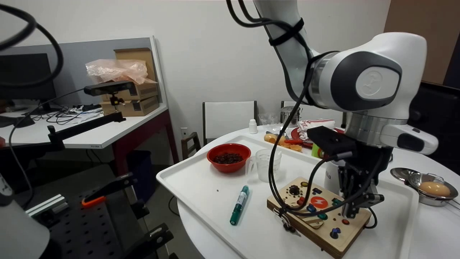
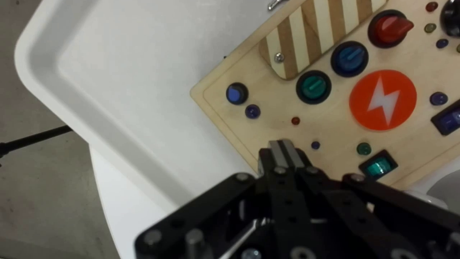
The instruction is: Press on the circuit on the table
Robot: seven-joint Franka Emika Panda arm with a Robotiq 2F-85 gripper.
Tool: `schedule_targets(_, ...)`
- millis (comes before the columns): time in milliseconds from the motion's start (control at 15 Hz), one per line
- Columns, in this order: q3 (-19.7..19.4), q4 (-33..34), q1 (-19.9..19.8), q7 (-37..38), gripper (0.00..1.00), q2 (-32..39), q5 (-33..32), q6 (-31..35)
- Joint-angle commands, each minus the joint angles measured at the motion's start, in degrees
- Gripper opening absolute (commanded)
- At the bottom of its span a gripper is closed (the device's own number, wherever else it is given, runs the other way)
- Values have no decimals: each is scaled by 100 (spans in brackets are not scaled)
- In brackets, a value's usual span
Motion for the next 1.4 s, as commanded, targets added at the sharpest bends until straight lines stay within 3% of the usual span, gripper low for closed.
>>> schedule_targets(0,-38,379,31,125,0,231,59,-225)
schedule_targets(1333,-35,700,50,186,0,557,48,-548)
